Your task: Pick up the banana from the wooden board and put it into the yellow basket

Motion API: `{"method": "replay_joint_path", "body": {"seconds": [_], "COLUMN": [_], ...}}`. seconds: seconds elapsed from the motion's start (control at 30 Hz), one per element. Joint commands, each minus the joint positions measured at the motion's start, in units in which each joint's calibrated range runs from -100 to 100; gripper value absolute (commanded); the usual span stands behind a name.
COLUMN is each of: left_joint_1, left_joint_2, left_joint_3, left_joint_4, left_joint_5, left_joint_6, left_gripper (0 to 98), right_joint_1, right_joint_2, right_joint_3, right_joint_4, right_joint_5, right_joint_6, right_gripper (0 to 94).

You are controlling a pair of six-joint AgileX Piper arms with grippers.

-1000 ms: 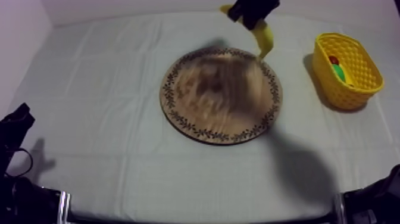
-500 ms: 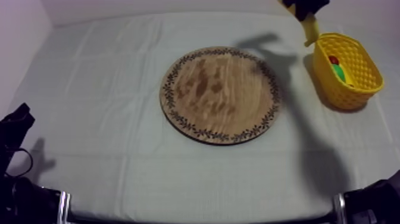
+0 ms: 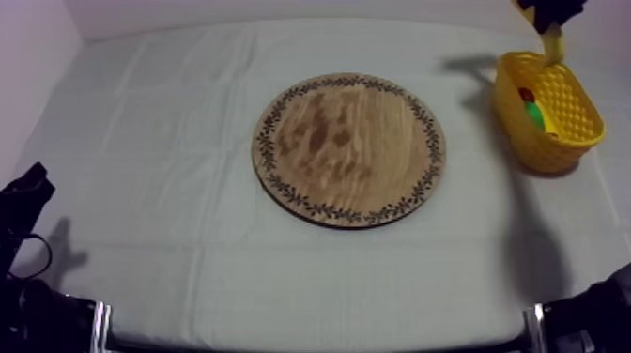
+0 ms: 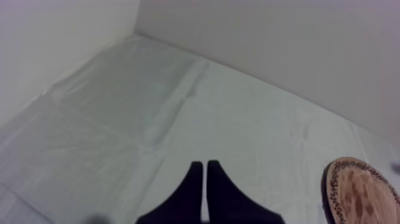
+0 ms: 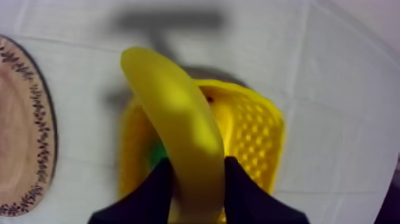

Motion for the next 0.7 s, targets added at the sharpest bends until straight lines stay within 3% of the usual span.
{"method": "replay_joint_path", "body": {"seconds": [0.0, 0.67], "left_joint_1": [0.0, 0.0], "left_joint_2": [0.0, 0.0], "left_joint_3": [0.0, 0.0], "left_joint_4": [0.04, 0.04], "left_joint_5": [0.0, 0.0], "left_joint_6": [0.0, 0.0], "left_gripper": [0.1, 0.1], "right_joint_1": [1.1, 3.8], "right_joint_2": [0.0, 0.7], "right_joint_3": [0.0, 11.8], "right_joint_4": [0.1, 2.3], "right_joint_5": [-0.2, -6.7], "right_joint_6": [0.3, 0.0], "right_gripper": [16.6, 17.8]}}
